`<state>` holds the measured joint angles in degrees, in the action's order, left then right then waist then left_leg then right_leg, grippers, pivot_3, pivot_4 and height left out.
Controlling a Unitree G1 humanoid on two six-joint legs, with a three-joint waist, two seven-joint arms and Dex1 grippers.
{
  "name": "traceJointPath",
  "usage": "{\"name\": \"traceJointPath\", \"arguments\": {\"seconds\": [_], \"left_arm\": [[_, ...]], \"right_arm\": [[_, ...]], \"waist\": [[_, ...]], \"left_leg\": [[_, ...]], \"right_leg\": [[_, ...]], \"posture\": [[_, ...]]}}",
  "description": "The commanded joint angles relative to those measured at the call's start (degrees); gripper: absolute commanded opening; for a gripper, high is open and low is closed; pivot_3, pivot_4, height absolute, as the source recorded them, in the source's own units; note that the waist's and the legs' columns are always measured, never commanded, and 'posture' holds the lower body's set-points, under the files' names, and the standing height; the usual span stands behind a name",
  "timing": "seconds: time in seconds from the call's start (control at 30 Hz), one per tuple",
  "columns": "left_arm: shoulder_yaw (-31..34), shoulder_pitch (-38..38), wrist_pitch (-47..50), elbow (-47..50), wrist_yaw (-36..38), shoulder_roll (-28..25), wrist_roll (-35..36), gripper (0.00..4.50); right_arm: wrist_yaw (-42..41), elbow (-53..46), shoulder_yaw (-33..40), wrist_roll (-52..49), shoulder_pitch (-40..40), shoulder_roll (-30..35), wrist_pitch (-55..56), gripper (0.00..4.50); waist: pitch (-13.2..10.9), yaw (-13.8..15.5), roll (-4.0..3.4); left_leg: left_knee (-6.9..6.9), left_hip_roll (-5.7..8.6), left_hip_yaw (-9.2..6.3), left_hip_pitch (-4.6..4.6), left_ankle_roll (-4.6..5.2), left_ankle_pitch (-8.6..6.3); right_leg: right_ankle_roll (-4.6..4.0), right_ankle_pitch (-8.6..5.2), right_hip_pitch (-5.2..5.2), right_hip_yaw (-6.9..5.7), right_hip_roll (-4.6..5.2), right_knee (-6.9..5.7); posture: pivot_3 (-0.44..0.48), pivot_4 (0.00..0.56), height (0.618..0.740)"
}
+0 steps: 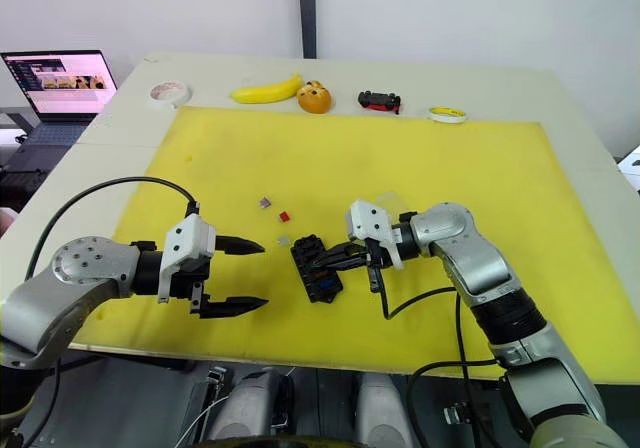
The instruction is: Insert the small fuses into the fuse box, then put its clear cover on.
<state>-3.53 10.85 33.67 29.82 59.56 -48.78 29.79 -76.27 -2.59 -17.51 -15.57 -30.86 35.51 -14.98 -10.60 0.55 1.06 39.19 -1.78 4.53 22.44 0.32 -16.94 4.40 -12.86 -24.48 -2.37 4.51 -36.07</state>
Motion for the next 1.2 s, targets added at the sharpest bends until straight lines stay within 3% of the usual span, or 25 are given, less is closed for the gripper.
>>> {"name": "traceJointPath", "arguments": {"seconds": [0.03,0.23,0.4,0.6,0.9,1.03,1.17,1.2], "left_arm": [[1.25,-0.20,0.27,2.21,-0.44,-0.14,1.16,4.50],[1.47,-0.82,0.78,2.94,-1.00,-0.31,1.51,4.50],[3.55,-2.00,1.37,3.44,-1.51,-0.95,2.62,4.50],[10.93,-3.60,4.61,4.68,-1.73,-2.80,7.73,4.50],[23.31,-8.42,7.16,5.88,2.41,-9.66,13.98,4.50],[21.42,-8.89,6.19,6.24,2.12,-9.73,13.43,4.50],[12.82,-5.22,8.13,6.21,-3.91,-7.39,9.37,4.50],[10.52,-4.04,8.63,6.22,-5.54,-6.33,8.45,3.96]], "right_arm": [[-0.34,0.22,-2.33,3.65,-0.26,1.15,1.09,0.04],[-0.68,0.66,-4.15,6.33,-0.28,2.05,3.04,0.04],[0.05,-3.83,1.09,-1.24,-2.21,1.30,-3.69,0.04],[3.60,-9.67,10.58,-11.09,-5.06,3.30,-15.65,0.04],[3.16,-11.74,16.12,-11.91,0.38,11.77,-15.73,0.04],[3.59,-8.80,13.84,-7.85,1.63,12.40,-10.66,0.04],[5.90,-5.95,10.23,-2.12,3.01,10.84,-5.22,0.04],[6.13,-5.74,9.35,-1.02,3.62,10.63,-4.19,0.00]], "waist": [[0.00,-0.01,0.00],[0.01,-0.01,0.00],[0.01,-0.01,0.00],[-0.02,0.00,-0.02],[-0.03,-0.10,-0.03],[-0.03,-0.18,-0.03],[-0.02,-0.02,-0.04],[-0.02,0.15,-0.04]], "left_leg": [[0.00,0.00,0.00,0.00,0.00,0.00],[0.00,-0.02,-0.01,-0.02,0.00,0.00],[0.00,-0.04,-0.01,-0.02,0.00,0.00],[0.00,-0.08,-0.03,0.04,0.00,0.00],[-0.03,-0.06,0.02,0.05,0.01,-0.01],[-0.03,-0.06,0.03,0.03,0.01,-0.01],[-0.03,-0.01,0.04,0.04,0.01,-0.01],[-0.03,0.00,0.03,0.04,0.01,-0.01]], "right_leg": [[0.00,0.00,0.00,0.00,0.00,0.00],[0.00,0.00,0.01,0.00,0.00,-0.01],[-0.01,0.00,0.02,0.00,0.00,-0.01],[-0.01,0.00,-0.05,0.00,0.03,-0.01],[-0.12,-0.06,-0.06,0.00,0.09,0.04],[-0.17,-0.10,-0.07,0.00,0.06,0.04],[-0.17,-0.10,-0.06,0.00,0.06,0.04],[-0.11,-0.07,-0.04,0.00,0.06,0.05]], "posture": [[0.000,0.150,0.737],[0.000,0.150,0.737],[0.000,0.150,0.737],[0.000,0.150,0.737],[0.000,0.150,0.737],[0.000,0.150,0.737],[0.000,0.150,0.737],[0.000,0.150,0.737]]}}
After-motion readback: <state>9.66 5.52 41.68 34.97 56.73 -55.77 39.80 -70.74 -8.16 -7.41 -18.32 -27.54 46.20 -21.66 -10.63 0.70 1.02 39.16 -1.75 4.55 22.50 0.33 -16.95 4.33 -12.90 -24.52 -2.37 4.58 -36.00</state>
